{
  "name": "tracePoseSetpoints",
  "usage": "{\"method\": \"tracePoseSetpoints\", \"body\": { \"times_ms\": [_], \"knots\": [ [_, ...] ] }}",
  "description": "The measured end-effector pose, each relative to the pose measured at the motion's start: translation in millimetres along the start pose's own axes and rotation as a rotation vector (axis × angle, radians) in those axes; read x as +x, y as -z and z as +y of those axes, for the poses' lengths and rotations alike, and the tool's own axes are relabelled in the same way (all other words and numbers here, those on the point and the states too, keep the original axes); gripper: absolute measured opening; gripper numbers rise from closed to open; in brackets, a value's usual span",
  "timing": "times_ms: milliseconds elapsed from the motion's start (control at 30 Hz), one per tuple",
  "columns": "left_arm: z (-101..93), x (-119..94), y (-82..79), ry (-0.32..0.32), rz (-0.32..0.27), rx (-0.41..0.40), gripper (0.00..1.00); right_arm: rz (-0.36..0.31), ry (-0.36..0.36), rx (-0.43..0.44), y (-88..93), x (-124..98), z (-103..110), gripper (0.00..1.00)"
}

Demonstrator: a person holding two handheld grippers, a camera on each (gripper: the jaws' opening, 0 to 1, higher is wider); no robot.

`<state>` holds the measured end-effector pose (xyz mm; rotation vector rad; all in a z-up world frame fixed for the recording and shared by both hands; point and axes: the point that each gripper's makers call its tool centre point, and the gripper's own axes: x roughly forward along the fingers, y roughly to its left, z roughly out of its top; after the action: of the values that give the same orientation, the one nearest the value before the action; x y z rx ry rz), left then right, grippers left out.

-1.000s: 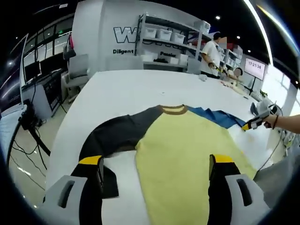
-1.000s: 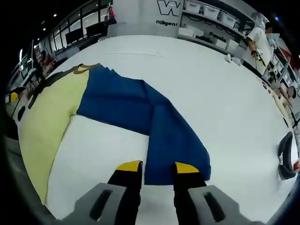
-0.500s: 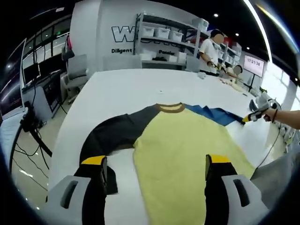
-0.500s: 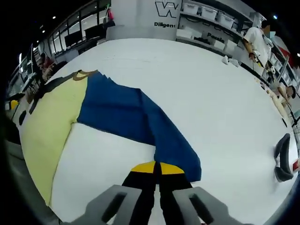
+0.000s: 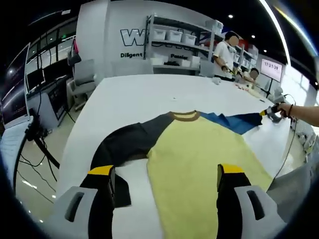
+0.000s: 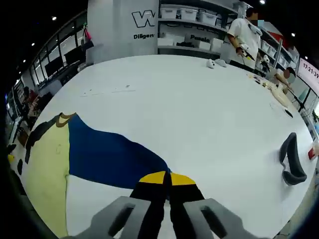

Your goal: Fold the garment on the visible template until the final outline fits inside the template.

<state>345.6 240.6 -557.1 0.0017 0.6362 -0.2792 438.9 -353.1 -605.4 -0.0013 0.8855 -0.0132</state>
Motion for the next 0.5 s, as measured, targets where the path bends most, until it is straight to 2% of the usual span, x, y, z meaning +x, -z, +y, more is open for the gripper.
{"method": "tracePoseSetpoints", "body": {
  "times_ms": [133,267,433,500],
  "knots": [
    [1.1,-1,1.5,-0.006,0.005,-0.001,0.84,0.006,0.002,0.039,-4.2,0,1,0.00],
    [0.8,-2,0.9,-0.004,0.003,0.004,0.84,0.009,-0.026,0.062,-9.2,-3,13,0.00],
    [1.1,-3,-1.3,-0.004,-0.002,0.009,0.84,0.029,-0.112,0.062,-13.5,-9,42,0.00],
    [1.1,-4,-1.9,-0.004,-0.003,0.010,0.84,0.067,-0.172,0.075,-10.9,-12,61,0.00]
  ]
}}
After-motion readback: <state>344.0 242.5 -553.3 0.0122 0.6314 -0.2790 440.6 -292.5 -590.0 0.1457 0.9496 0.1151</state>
